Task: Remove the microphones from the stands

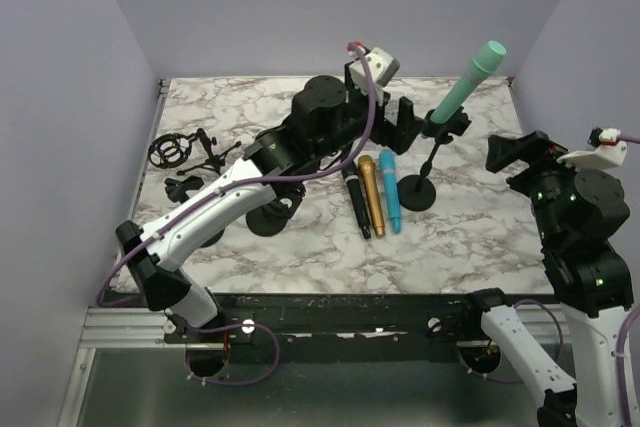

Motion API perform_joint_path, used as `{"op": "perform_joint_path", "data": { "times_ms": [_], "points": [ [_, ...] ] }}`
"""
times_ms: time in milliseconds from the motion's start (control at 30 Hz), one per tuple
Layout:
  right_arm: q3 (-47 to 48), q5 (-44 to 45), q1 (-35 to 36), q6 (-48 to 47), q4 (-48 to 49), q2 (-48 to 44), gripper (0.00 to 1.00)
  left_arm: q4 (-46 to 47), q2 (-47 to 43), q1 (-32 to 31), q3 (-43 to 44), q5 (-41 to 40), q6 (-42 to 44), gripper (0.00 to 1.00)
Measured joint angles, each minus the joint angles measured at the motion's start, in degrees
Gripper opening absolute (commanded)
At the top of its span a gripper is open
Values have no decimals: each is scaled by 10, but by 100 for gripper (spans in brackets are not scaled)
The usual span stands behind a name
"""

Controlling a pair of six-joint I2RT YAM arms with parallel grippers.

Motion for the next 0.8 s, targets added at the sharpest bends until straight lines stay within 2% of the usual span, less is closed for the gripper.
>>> {"op": "perform_joint_path", "data": {
  "times_ms": [267,400,667,800],
  "points": [
    [-5,19,0,-3,-48,-72,98,-31,170,-39,208,-65,37,99],
    [-5,18,0,-7,-64,-81,98,-45,231,-52,278,-81,50,98],
    [-5,14,0,-14,-83,-89,98,-47,287,-59,322,-106,72,98],
    [-5,10,0,-17,-83,-90,99,-32,314,-59,339,-115,86,94]
  ]
}}
